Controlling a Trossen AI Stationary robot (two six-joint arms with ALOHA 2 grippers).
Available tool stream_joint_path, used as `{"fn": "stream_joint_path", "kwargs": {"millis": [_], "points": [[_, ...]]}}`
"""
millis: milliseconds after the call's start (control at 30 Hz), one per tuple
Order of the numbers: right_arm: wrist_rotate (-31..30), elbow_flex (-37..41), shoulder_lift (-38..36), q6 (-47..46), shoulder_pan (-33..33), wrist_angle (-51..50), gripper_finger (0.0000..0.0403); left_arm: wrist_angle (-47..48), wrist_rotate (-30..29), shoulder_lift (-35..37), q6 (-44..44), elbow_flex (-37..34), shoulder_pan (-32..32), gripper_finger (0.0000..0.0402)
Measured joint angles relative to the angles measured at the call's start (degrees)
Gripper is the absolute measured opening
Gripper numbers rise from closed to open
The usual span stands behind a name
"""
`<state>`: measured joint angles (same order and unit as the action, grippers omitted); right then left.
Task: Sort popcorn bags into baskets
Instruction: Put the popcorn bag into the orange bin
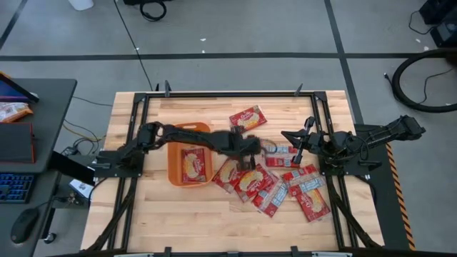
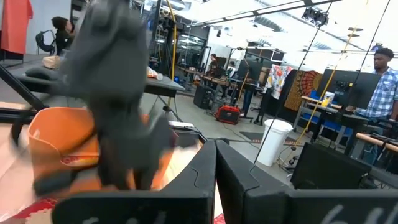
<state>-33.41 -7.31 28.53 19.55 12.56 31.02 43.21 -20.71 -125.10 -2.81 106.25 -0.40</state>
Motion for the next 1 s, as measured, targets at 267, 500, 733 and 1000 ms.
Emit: {"fn": "stream_joint_path", "kwargs": {"millis": [267,500,733,1000], "points": [[-1.4,0.0,0.0,0.2,0.0,-1.3,0.0016,25.4,1.5,1.2,-13.5,18.9,-0.3,0.0007],[-2.0,0.0,0.0,0.4,0.0,-1.3,0.0016,40.7,1.5,1.7,-23.9,23.9,-4.4,0.0007],[-1.6,0.0,0.0,-0.1,0.1,-1.2,0.0016,46.5,-3.9,4.6,-32.7,22.0,-9.2,0.0007],[-1.4,0.0,0.0,-0.3,0.1,-1.2,0.0016,46.7,-5.1,16.2,-46.5,6.8,-12.5,0.0007]]}}
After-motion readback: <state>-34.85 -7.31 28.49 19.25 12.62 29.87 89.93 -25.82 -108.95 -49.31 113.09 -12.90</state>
